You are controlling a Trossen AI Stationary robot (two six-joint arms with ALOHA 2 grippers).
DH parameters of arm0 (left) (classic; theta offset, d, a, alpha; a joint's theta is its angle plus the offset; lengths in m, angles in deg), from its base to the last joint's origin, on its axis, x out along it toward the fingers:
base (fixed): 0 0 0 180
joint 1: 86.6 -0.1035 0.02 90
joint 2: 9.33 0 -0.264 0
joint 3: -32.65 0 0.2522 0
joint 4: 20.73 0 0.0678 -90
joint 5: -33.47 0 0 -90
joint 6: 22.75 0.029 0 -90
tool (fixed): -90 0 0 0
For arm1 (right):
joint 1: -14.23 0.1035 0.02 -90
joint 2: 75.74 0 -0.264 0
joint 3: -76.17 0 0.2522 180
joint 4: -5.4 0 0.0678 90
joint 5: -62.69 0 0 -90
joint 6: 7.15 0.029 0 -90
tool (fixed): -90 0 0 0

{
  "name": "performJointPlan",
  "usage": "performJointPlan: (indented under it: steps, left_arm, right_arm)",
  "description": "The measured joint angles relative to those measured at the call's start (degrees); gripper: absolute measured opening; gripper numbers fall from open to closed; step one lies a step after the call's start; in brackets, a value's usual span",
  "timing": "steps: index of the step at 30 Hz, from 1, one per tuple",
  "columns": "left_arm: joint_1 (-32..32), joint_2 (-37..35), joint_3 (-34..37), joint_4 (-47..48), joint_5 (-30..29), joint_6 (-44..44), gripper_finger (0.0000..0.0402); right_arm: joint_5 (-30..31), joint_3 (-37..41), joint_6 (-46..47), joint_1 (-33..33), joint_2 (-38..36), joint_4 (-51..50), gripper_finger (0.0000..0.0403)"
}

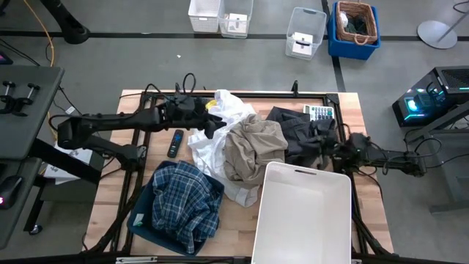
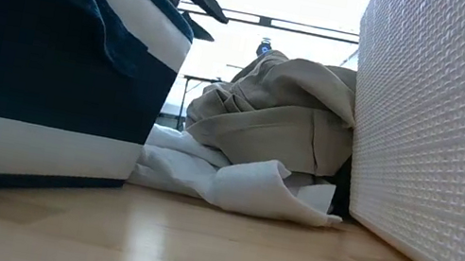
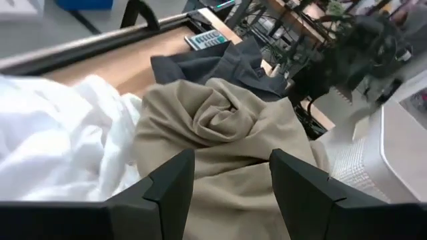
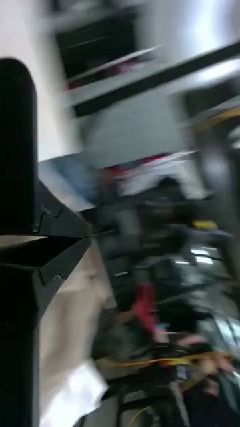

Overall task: Sort clothes
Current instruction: Put the gray short into the white laundry organizer

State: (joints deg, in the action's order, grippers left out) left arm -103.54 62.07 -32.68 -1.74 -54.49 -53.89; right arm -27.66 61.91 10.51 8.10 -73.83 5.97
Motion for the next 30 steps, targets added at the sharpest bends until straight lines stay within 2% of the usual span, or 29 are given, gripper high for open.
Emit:
performJointPlan:
  steps: [2,4,8,11,14,19,23,27,29,30]
  left_arm:
    - [-1.52,-0.66,0.0,0.07,0.92,2.71,0.0186]
    - [-3.38,-1.37,0.0,0.07,1.94,4.88,0.0186]
    - [-6.95,-1.69,0.0,0.09,6.69,7.19,0.0186]
    - [-8.84,-1.68,0.0,0.2,10.57,7.67,0.0186]
    - [-9.56,-1.68,0.0,0.73,10.91,6.96,0.0186]
    - [-9.74,-1.55,0.0,0.63,9.34,2.99,0.0186]
    - [-9.72,-1.53,0.0,0.58,8.99,0.96,0.0186]
    - [-9.69,-1.53,0.0,0.61,8.95,-0.33,0.0186]
    - [-9.68,-1.52,0.0,0.68,8.94,-0.68,0.0186]
    - [-9.68,-1.51,0.0,0.83,8.92,-1.21,0.0186]
  right_arm:
    - [4.39,0.01,4.77,0.02,0.0,7.99,0.0]
    - [11.52,0.01,7.66,0.0,-0.02,16.74,0.0]
    - [25.03,-0.1,6.82,0.0,-0.03,32.27,0.0]
    - [27.0,-2.04,4.26,0.0,0.07,35.05,0.0]
    - [26.75,-5.92,2.84,0.0,2.01,34.98,0.0]
    - [26.53,-16.93,1.52,0.0,10.21,30.95,0.0]
    - [21.82,-28.69,1.37,0.0,20.13,22.73,0.0]
    - [15.24,-40.23,-2.62,0.0,29.24,4.92,0.0]
    - [16.41,-45.24,-8.25,0.04,33.09,-5.39,0.0]
    - [17.87,-47.78,-8.09,0.02,34.76,-12.05,0.0]
